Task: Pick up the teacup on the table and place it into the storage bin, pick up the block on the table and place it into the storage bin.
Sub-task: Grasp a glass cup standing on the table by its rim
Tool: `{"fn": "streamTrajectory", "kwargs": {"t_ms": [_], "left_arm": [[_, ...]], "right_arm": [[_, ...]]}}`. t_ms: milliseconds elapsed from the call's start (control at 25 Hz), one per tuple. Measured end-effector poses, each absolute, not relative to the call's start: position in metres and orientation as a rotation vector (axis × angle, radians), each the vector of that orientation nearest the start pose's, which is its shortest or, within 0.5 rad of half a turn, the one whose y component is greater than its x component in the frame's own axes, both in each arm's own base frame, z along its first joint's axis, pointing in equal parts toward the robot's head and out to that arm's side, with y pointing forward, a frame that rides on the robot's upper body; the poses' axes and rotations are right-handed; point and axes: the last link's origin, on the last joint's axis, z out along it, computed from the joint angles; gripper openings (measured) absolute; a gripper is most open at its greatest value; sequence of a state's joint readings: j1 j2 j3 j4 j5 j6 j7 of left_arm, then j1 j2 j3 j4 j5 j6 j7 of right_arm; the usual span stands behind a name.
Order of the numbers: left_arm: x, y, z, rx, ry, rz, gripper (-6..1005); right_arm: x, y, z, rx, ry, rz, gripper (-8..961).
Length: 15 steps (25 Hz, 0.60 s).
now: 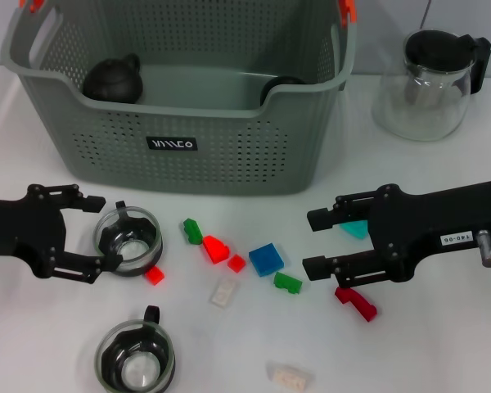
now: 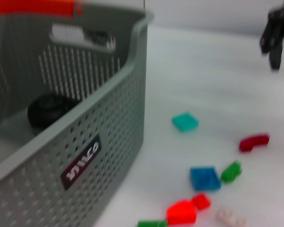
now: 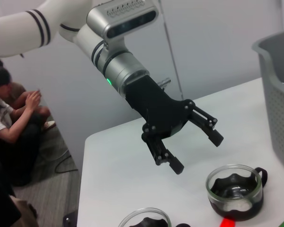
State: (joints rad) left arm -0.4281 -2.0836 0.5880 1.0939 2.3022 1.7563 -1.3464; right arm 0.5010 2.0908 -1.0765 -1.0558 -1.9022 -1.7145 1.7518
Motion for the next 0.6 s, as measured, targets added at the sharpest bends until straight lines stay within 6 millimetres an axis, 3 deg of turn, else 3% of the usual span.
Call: {"fn": "streamTrajectory", "kwargs": {"t_ms": [600], "left_arm": [[-0.275,0.330,0.058,-2.847,-0.077,0.268,874]], "right_arm": [[0.188,0.326,-0.009,-3.039,0.675,0.624,760]]}}
